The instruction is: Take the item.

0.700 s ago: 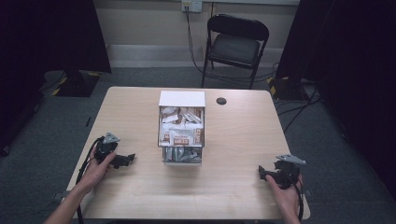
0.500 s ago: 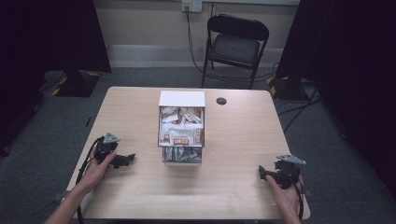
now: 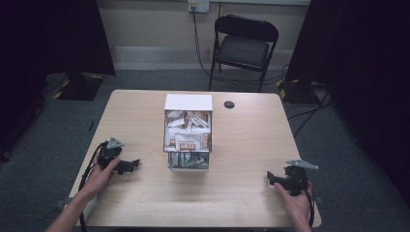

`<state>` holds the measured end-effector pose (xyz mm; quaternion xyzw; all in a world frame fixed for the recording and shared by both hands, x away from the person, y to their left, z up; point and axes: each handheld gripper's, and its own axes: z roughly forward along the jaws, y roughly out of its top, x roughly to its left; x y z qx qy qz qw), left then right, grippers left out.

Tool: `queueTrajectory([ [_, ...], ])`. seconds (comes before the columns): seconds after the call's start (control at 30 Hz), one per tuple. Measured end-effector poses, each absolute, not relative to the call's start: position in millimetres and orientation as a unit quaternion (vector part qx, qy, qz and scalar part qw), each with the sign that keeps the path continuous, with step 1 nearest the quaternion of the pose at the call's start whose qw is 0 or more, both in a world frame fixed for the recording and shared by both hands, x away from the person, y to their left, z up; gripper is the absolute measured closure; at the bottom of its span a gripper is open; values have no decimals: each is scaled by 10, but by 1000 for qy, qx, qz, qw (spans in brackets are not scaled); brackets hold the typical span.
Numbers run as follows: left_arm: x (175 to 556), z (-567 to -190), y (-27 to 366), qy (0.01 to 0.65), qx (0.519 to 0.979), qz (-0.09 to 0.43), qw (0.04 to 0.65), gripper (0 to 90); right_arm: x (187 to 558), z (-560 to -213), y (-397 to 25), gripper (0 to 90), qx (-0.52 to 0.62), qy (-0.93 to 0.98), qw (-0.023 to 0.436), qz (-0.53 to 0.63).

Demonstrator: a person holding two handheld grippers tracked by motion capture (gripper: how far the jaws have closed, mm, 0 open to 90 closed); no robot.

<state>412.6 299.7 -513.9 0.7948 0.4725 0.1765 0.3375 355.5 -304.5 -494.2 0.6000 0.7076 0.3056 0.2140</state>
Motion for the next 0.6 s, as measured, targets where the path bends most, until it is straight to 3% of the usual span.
queueTrajectory([
  [0.6, 4126, -5139, 2998, 472, 795, 176, 338, 0, 3490, -4689, -2857, 311, 560, 713, 190, 376],
])
